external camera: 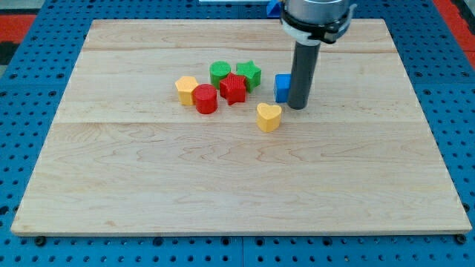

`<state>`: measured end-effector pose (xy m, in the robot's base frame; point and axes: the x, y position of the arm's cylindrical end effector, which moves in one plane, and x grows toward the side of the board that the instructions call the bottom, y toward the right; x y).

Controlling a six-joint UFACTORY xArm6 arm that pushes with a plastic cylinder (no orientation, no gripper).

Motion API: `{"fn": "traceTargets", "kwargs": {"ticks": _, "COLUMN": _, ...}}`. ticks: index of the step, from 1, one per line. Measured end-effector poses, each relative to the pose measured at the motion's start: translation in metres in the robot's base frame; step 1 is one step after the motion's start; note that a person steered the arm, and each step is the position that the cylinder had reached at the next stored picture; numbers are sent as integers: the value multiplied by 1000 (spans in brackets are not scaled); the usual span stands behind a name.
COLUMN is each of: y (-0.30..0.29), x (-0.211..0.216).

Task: Move your arm towards top center

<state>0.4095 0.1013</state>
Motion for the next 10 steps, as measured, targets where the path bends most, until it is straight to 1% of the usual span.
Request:
{"fn": "traceTargets", "kwargs": {"ticks": 1, "y": 38, "x": -16}}
{"fn": "traceTargets", "kwargs": {"ticks": 2, "y": 20, "x": -68}}
{"fn": "traceTargets", "kwargs": {"ticks": 3, "y": -35, "x": -43}}
{"fn": "traceTargets", "kwargs": {"ticks": 4, "y": -33, "x": -27}}
{"fn": "traceTargets", "kwargs": {"ticks": 5, "y": 30, "x": -49}}
{"fn": "traceTargets", "kwargs": {"ticks": 6, "y": 55, "x": -95}}
{"fn": "traceTargets", "kwargs": {"ticks": 7, "y": 52, "x": -115}}
{"fn": "traceTargets", "kwargs": {"ticks": 8, "y": 13, "x": -115}}
{"fn": "traceTargets", "kwargs": {"ticks": 10, "y": 13, "x": -120}}
